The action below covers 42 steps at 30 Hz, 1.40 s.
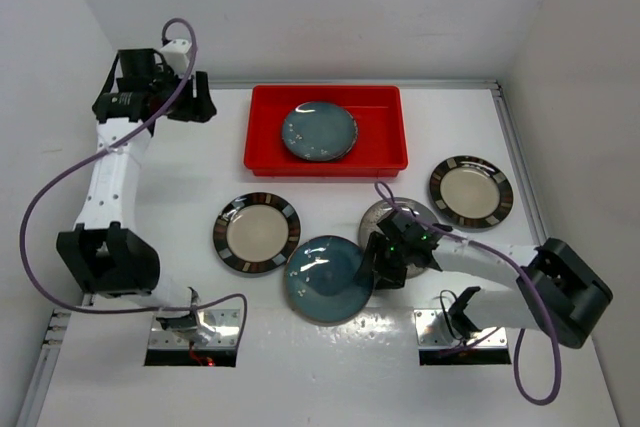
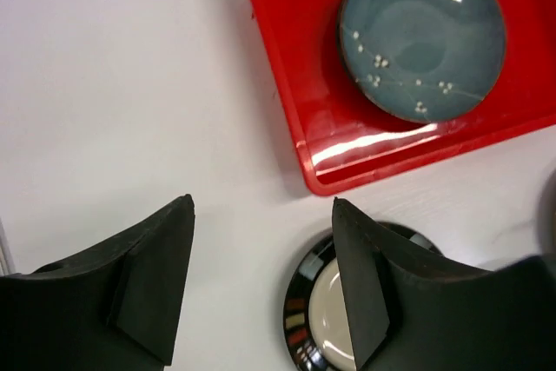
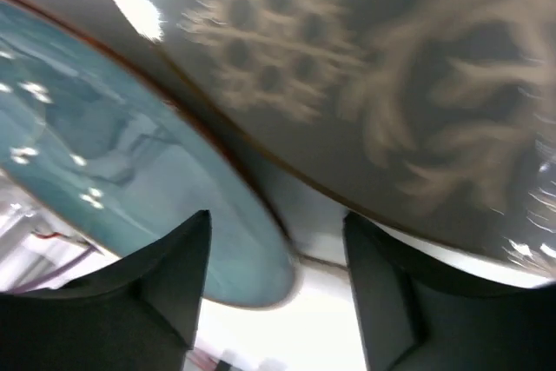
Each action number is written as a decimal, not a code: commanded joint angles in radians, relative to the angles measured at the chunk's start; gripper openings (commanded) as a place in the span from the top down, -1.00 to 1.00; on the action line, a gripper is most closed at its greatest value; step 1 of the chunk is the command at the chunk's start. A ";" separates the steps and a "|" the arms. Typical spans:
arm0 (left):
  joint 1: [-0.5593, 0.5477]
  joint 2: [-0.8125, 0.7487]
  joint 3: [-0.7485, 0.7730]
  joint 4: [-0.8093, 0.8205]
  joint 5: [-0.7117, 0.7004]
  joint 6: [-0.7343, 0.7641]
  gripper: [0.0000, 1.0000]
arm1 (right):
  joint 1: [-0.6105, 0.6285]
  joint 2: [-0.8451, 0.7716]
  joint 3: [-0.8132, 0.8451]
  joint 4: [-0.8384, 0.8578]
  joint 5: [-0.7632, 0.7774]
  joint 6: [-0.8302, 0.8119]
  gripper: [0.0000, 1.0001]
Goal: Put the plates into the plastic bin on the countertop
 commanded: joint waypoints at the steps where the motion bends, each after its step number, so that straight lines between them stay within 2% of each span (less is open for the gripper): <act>1: 0.034 -0.096 -0.060 -0.022 0.004 0.040 -0.33 | 0.025 0.047 -0.027 0.188 0.010 0.053 -0.10; 3: 0.069 -0.128 -0.080 -0.022 -0.006 0.040 -0.35 | 0.042 0.049 -0.059 0.280 0.013 0.066 0.10; 4: 0.080 -0.142 -0.098 -0.022 -0.006 0.040 -0.38 | 0.042 0.044 -0.067 0.305 0.013 0.067 0.33; 5: 0.091 -0.153 -0.107 -0.022 -0.006 0.040 -0.38 | 0.043 0.033 -0.082 0.331 0.013 0.064 0.43; 6: 0.111 -0.173 -0.107 -0.022 0.007 0.040 -0.38 | 0.046 0.014 -0.096 0.342 0.022 0.066 0.67; 8: 0.132 -0.186 -0.135 -0.022 0.020 0.040 -0.38 | 0.049 -0.023 -0.110 0.339 0.036 0.050 0.94; 9: 0.154 -0.187 -0.135 -0.022 0.036 0.040 -0.38 | 0.046 -0.065 -0.113 0.342 0.043 0.043 1.00; 13: 0.194 -0.207 -0.146 -0.022 0.072 0.031 -0.40 | 0.055 -0.161 -0.056 0.305 0.043 -0.089 1.00; 14: 0.209 -0.216 -0.155 -0.022 0.073 0.031 -0.40 | 0.052 -0.175 -0.036 0.216 0.043 -0.156 1.00; 19: 0.234 -0.225 -0.184 -0.022 0.082 0.031 -0.40 | 0.051 -0.321 0.165 0.012 0.072 -0.377 1.00; 24: 0.264 -0.234 -0.206 -0.012 0.093 0.031 -0.40 | 0.010 -0.338 0.317 0.015 -0.015 -0.408 1.00; 30: 0.295 -0.266 -0.235 -0.003 0.103 0.031 -0.45 | -0.125 -0.130 0.516 0.158 -0.170 -0.378 1.00; 31: 0.295 -0.275 -0.235 0.006 0.103 0.031 -0.45 | -0.162 -0.076 0.594 0.188 -0.206 -0.375 1.00; 34: 0.306 -0.288 -0.258 0.024 0.103 0.031 -0.47 | -0.272 0.068 0.685 0.301 -0.227 -0.338 1.00; 36: 0.318 -0.298 -0.284 0.024 0.113 0.031 -0.47 | -0.302 0.156 0.751 0.366 -0.234 -0.277 1.00; 37: 0.318 -0.299 -0.284 0.035 0.113 0.031 -0.47 | -0.332 0.183 0.765 0.447 -0.242 -0.264 1.00; 42: 0.329 -0.299 -0.339 0.055 0.102 0.041 -0.47 | -0.408 0.430 0.926 0.547 -0.248 -0.175 1.00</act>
